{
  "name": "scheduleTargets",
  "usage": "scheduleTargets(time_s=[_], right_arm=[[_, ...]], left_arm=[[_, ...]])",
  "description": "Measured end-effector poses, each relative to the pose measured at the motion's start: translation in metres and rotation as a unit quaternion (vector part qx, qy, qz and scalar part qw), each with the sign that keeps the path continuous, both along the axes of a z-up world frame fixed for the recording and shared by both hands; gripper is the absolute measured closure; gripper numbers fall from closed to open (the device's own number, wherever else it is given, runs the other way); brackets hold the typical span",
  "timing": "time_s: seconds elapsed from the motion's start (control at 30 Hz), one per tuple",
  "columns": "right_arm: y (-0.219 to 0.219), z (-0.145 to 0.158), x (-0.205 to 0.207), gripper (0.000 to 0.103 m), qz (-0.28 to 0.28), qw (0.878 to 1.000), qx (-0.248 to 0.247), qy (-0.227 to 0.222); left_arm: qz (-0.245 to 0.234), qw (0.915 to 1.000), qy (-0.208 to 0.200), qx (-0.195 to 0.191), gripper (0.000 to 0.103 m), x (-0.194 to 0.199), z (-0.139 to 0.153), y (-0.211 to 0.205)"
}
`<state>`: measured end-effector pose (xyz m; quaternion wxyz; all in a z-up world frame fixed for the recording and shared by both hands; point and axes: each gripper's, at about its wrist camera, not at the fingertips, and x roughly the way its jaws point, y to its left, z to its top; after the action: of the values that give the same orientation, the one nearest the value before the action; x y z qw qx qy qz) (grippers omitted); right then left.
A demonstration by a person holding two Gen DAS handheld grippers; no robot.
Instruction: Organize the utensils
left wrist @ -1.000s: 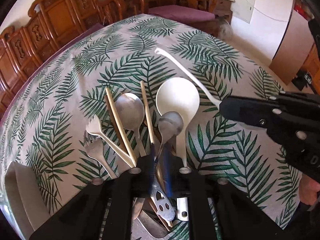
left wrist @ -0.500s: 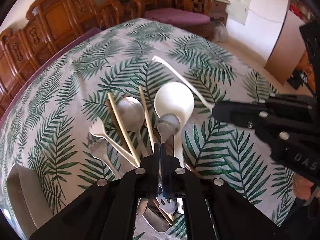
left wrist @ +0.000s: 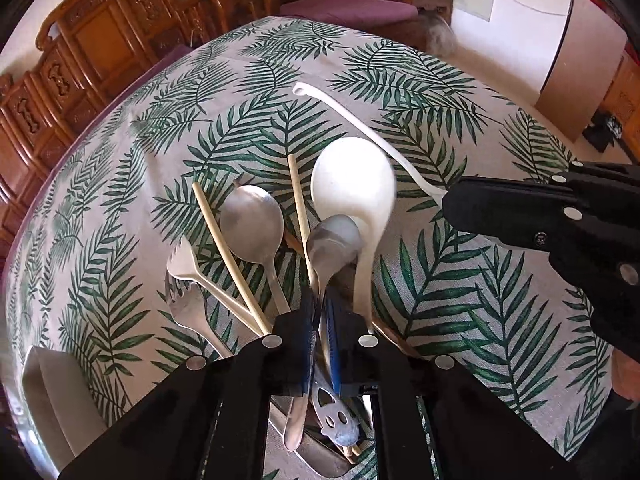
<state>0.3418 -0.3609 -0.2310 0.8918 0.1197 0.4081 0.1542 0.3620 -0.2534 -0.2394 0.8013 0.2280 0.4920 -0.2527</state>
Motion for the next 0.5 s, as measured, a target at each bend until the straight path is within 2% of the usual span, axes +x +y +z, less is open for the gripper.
scheduleTargets(time_s=[0.1,0.23,0.5], right_arm=[[0.001,0.001,0.000,0.099,0.000,1.000,0.000,0.001],[0.004,0.001,0.000,0.099,0.004,1.000,-0.003,-0.001],[0.010,0.002,-0.002,0.099,0.010,1.000,-0.011,-0.003]], left_arm=[[0.006,1.0000,-0.006,-0.004,0.098,-0.003,0.003,0.003],[0.020,0.9990,-0.014,-0.038,0.098,-0.007,0.015,0.014],[0.047,0.9956,-0.022,-0.078,0.098,-0.013,0.030,0.035]])
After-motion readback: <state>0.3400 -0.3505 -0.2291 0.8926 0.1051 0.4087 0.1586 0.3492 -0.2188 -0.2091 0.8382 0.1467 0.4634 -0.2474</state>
